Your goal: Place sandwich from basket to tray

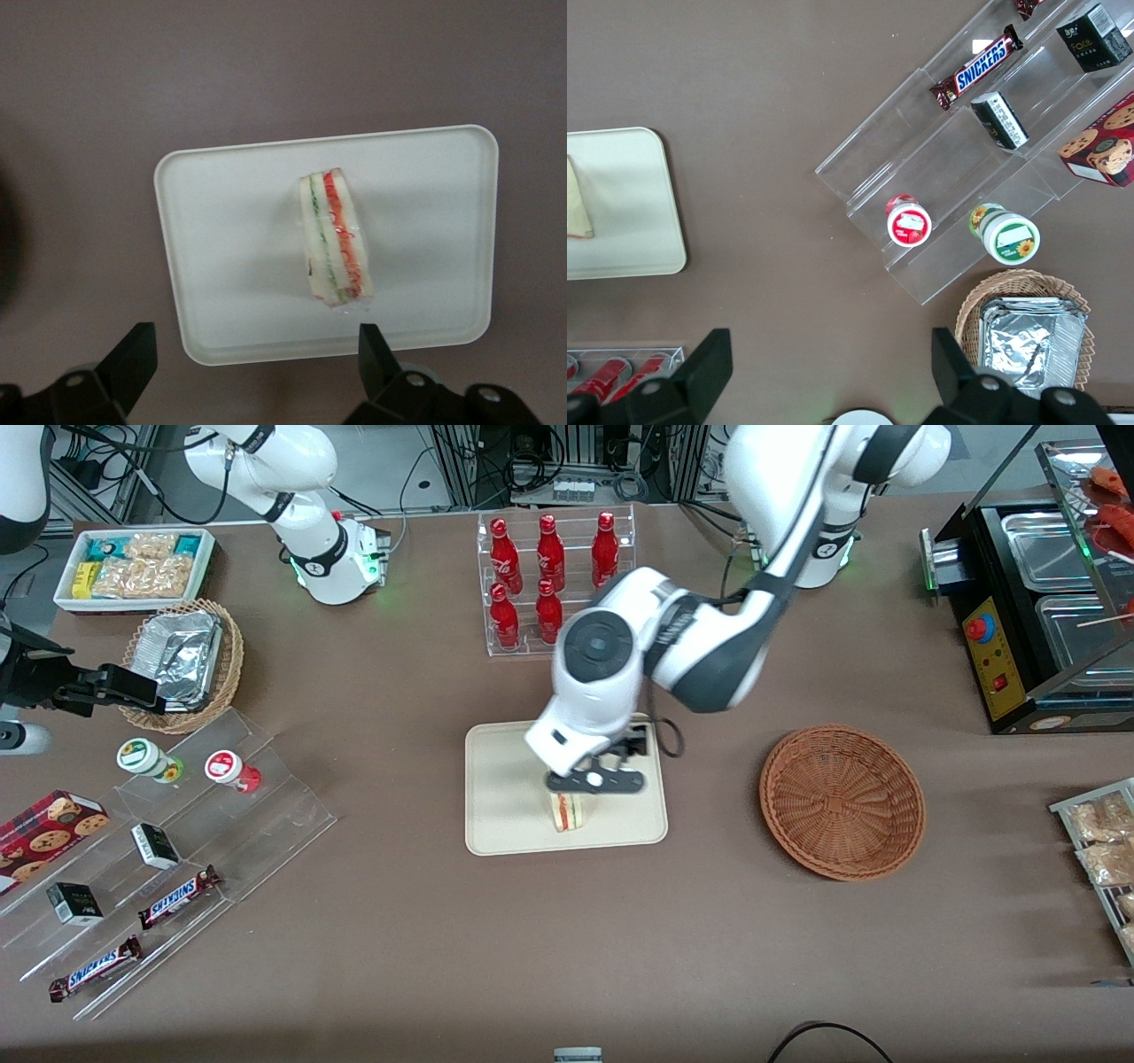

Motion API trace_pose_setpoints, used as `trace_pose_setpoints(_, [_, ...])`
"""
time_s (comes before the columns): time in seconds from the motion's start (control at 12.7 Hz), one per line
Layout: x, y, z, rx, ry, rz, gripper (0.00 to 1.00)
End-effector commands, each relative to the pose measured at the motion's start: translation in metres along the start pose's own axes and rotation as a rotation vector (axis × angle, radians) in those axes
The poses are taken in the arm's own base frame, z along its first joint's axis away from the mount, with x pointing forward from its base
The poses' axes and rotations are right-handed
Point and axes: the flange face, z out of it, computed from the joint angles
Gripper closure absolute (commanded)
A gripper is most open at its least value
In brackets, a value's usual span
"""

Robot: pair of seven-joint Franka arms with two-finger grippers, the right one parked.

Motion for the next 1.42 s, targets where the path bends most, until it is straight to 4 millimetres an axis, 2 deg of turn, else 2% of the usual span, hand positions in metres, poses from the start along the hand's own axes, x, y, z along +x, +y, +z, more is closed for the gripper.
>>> trace_pose_setpoints(0.0, [0.002, -0.049, -0.017, -0.004, -0.028, 0.075, 0.0])
trace_pose_setpoints(0.39, [0.016, -0.142, -0.038, -0.023, -0.053, 0.191, 0.0])
trace_pose_setpoints(0.47, [0.016, -0.162, -0.041, -0.026, -0.056, 0.232, 0.0])
trace_pose_setpoints(0.55, [0.02, -0.191, -0.044, -0.031, -0.062, 0.246, 0.0])
trace_pose_setpoints(0.71, [0.017, -0.231, -0.054, -0.036, -0.07, 0.221, 0.0])
trace_pose_setpoints(1.02, [0.004, -0.282, -0.078, -0.038, -0.11, 0.151, 0.0])
trace_pose_setpoints(1.18, [-0.005, -0.301, -0.092, -0.04, -0.134, 0.164, 0.0])
trace_pose_setpoints(1.34, [-0.015, -0.338, -0.107, -0.061, -0.155, 0.137, 0.0])
